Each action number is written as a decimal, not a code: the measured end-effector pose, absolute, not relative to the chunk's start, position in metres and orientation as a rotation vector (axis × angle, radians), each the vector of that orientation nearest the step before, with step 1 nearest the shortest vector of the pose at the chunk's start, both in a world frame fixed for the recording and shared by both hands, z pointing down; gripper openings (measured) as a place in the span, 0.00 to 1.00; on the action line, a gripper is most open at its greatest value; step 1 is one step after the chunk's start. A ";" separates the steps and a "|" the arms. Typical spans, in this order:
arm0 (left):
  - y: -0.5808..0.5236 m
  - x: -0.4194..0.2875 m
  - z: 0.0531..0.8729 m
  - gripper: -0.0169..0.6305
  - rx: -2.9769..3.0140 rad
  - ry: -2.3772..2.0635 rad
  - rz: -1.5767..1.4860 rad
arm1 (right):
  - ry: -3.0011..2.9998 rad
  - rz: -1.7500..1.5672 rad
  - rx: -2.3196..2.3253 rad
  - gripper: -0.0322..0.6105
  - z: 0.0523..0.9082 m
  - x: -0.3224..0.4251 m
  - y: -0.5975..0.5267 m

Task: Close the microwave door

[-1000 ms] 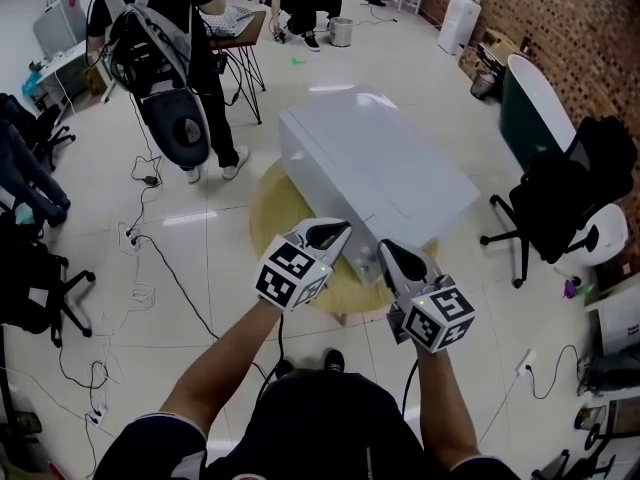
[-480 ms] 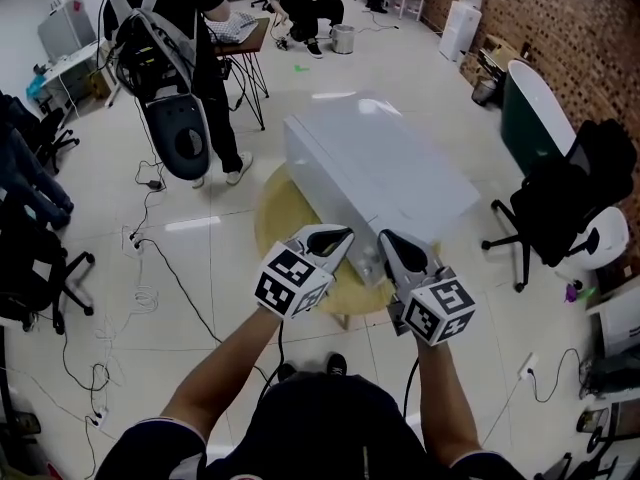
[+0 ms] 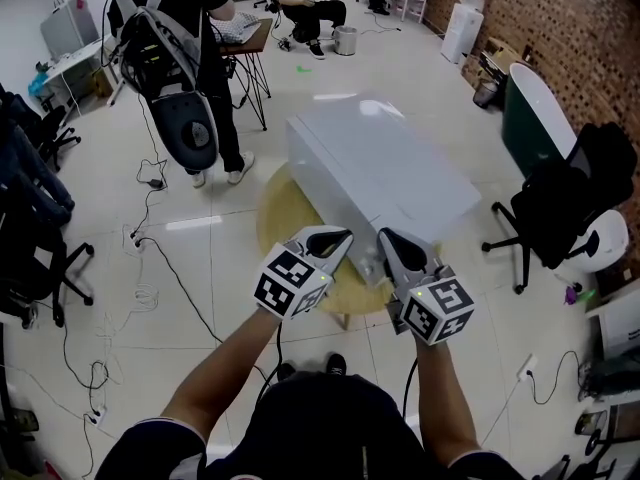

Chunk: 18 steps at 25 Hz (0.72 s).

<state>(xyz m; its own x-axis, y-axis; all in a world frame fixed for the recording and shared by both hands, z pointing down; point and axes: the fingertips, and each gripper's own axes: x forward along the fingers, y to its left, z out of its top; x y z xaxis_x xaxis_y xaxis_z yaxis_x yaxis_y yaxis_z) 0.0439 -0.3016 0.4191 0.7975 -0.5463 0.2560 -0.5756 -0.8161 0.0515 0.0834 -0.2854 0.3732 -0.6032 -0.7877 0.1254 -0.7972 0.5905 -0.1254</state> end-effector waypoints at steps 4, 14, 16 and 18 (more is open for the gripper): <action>-0.300 0.043 0.420 0.03 2.855 -0.898 0.344 | -2.752 0.260 1.369 0.05 0.373 0.082 -0.284; -0.299 0.044 0.421 0.03 2.855 -0.900 0.341 | -2.756 0.262 1.371 0.05 0.373 0.083 -0.284; -0.299 0.043 0.421 0.03 2.856 -0.900 0.341 | -2.756 0.260 1.372 0.05 0.372 0.082 -0.285; -0.299 0.043 0.420 0.03 2.857 -0.900 0.340 | -2.753 0.260 1.370 0.05 0.373 0.082 -0.285</action>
<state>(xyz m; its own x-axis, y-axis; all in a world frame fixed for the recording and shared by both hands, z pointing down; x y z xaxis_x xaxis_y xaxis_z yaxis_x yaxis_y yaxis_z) 0.0428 -0.2994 0.4201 0.7971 -0.5492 0.2510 -0.5779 -0.8144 0.0531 0.0819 -0.2852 0.3727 -0.6045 -0.7869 0.1240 -0.7962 0.5918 -0.1259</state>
